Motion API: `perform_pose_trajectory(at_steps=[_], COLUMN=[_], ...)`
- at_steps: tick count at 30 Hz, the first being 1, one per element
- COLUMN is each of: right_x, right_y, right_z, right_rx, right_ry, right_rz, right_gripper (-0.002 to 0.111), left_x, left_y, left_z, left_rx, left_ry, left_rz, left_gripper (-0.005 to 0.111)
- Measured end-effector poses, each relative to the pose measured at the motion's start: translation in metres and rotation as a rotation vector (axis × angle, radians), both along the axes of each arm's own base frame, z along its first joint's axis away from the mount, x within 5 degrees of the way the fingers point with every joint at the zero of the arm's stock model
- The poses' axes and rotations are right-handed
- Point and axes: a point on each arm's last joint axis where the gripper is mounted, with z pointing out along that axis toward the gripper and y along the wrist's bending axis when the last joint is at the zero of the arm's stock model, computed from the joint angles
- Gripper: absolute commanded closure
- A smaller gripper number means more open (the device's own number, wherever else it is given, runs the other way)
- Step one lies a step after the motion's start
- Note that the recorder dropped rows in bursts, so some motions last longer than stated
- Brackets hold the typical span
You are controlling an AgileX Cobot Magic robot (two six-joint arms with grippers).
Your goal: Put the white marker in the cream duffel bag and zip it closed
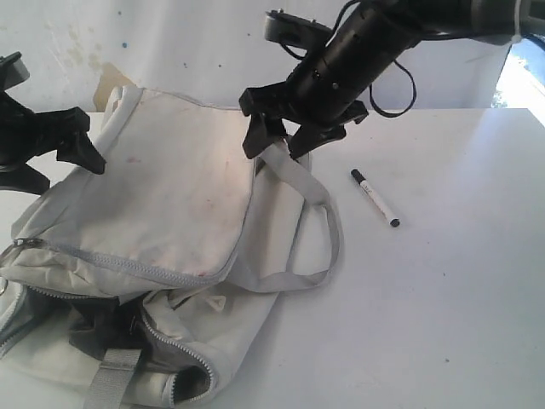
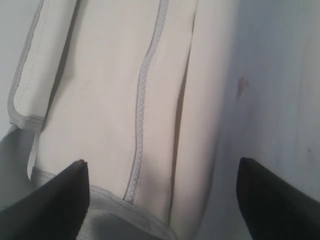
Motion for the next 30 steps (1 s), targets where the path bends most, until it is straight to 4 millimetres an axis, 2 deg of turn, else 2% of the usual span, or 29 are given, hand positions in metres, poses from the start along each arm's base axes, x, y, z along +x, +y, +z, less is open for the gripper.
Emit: perform_pose_trajectory(at_steps=[8, 12, 17, 25, 28, 30], right_x=[-0.041, -0.064, -0.091, -0.126, -0.139, -0.148], right_y=[0.036, 0.054, 0.079, 0.110, 0.121, 0.129], right_z=[0.019, 0.029, 0.029, 0.030, 0.031, 0.032], right_rx=[-0.036, -0.042, -0.061, -0.034, -0.028, -0.022], right_ry=[-0.030, -0.091, -0.158, -0.272, -0.363, -0.444], right_rz=[0.164, 0.312, 0.538, 0.797, 0.933, 1.030], right_gripper=[0.044, 0.045, 0.045, 0.045, 0.045, 0.045], left_x=[-0.002, -0.002, -0.003, -0.004, -0.004, -0.004], left_y=[-0.001, -0.001, -0.001, -0.001, -0.001, -0.001], left_z=[0.000, 0.000, -0.001, -0.001, -0.001, -0.001], left_rx=[0.006, 0.010, 0.008, 0.015, 0.015, 0.016], left_ry=[0.007, 0.002, 0.013, 0.020, 0.021, 0.024], left_rz=[-0.032, -0.041, -0.049, -0.058, -0.059, -0.061], left_gripper=[0.002, 0.002, 0.002, 0.002, 0.011, 0.022])
